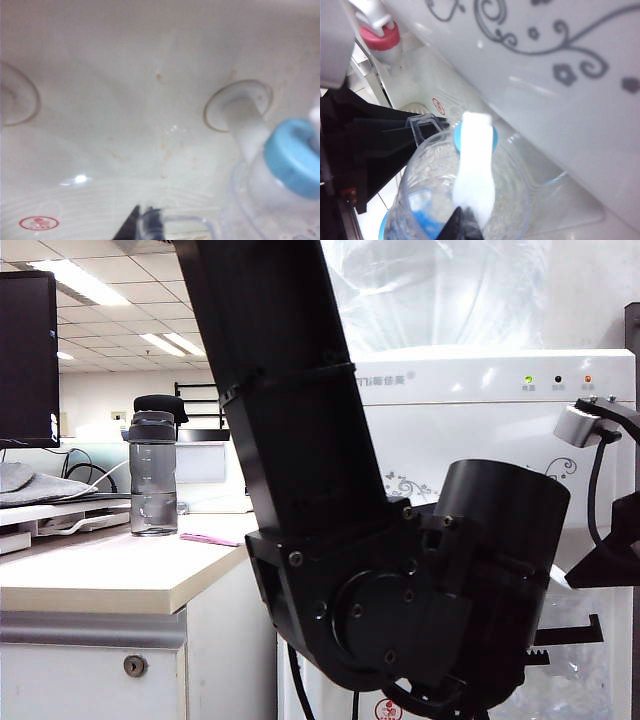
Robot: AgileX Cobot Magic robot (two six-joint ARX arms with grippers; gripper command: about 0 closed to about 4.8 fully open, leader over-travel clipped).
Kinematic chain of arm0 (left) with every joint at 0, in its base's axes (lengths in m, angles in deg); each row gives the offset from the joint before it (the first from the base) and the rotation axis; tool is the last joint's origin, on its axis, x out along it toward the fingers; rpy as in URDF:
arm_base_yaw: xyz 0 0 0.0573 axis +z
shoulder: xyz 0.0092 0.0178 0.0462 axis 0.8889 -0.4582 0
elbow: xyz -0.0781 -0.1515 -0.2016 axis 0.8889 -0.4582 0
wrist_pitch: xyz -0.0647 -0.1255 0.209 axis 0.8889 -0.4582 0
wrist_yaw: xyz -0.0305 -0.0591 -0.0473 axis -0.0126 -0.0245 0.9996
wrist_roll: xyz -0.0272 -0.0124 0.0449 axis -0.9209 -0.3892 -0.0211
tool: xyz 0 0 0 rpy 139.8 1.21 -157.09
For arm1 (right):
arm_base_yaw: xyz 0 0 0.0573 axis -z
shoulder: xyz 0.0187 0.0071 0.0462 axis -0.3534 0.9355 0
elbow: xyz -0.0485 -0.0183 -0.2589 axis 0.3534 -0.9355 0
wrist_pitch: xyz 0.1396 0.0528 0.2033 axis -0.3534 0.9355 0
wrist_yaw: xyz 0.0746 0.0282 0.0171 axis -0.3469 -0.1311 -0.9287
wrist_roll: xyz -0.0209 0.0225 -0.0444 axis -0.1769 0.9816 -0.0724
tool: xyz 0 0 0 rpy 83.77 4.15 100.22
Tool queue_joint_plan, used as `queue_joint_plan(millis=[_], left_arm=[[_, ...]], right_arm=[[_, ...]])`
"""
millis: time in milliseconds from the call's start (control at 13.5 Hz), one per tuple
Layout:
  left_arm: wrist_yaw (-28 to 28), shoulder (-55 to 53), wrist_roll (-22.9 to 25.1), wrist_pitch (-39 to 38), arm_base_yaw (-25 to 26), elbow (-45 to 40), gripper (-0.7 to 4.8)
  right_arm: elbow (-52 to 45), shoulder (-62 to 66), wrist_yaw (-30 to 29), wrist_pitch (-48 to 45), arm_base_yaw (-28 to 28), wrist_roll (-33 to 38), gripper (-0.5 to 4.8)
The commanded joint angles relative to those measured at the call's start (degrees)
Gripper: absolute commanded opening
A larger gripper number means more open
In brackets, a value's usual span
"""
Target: Pick up the plastic mug from the left desk, go to the cold water outlet of the water dispenser, press the vertical switch to get some water, then put the mug back on the desk.
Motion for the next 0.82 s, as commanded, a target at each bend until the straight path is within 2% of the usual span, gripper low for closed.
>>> queue_joint_plan(millis=[74, 817], left_arm=[[-0.02, 0.35, 0.0, 1.62, -0.17, 0.22, -0.06], [-0.04, 0.35, 0.0, 1.62, -0.17, 0.15, -0.06]], right_arm=[[0.04, 0.13, 0.5, 0.61, -0.13, 0.22, -0.01], [0.2, -1.29, 0.5, -0.61, -0.13, 0.26, -0.01]])
